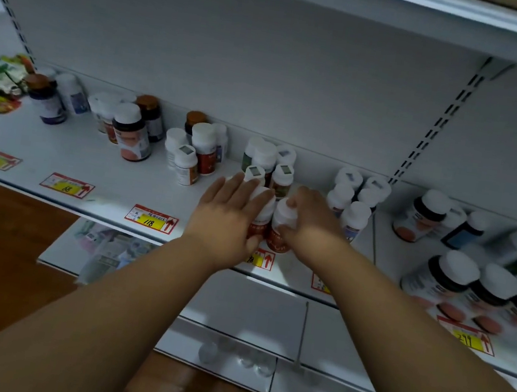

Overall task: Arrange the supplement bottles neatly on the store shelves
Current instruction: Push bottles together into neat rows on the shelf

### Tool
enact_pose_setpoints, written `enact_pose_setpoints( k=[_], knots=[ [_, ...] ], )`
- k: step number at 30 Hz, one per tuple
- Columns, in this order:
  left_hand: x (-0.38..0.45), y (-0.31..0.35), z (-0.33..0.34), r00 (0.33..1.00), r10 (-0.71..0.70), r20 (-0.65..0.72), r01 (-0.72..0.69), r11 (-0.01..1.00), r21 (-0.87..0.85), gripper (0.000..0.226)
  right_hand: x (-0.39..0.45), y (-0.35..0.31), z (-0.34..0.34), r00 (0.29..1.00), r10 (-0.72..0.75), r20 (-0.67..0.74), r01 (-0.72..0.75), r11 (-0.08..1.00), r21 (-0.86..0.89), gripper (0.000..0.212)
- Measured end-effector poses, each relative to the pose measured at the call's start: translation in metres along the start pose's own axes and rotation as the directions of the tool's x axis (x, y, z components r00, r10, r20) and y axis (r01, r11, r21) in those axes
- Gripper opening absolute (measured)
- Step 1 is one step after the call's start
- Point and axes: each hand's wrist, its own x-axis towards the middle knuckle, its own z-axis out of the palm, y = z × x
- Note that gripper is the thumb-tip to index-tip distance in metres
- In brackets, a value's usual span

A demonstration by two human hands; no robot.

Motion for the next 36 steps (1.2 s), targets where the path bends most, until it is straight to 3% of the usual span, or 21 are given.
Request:
enact_pose_setpoints(
  k=[8,13,18,22,31,36],
  knots=[
    [-0.001,0.004,-0.008,0.999,0.017,0.051,-0.017,1.000,0.001,0.079,-0.010,-0.013,-0.007,0.999,-0.035,0.009,0.035,0.998,-0.052,0.053],
    [0.003,0.017,-0.026,1.000,0.016,-0.026,-0.017,0.999,-0.033,0.074,-0.031,-0.012,-0.031,0.982,-0.121,-0.148,0.107,0.990,-0.095,0.057],
    [0.011,0.066,-0.044,0.993,0.058,-0.101,-0.075,0.981,-0.178,0.055,-0.069,0.012,-0.076,0.946,-0.093,-0.311,0.080,0.995,-0.055,0.047],
    [0.020,0.117,-0.046,0.984,0.081,-0.160,-0.126,0.946,-0.299,0.046,-0.099,0.041,-0.108,0.931,-0.076,-0.358,0.060,0.997,-0.055,0.040],
    [0.080,0.280,-0.036,0.974,0.115,-0.193,-0.189,0.884,-0.428,0.042,-0.151,0.186,-0.190,0.877,-0.031,-0.479,0.014,0.999,-0.039,0.026],
    [0.111,0.371,-0.021,0.985,0.105,-0.140,-0.159,0.873,-0.460,0.047,-0.154,0.300,-0.250,0.935,0.056,-0.351,-0.114,0.982,-0.147,0.018]
  ],
)
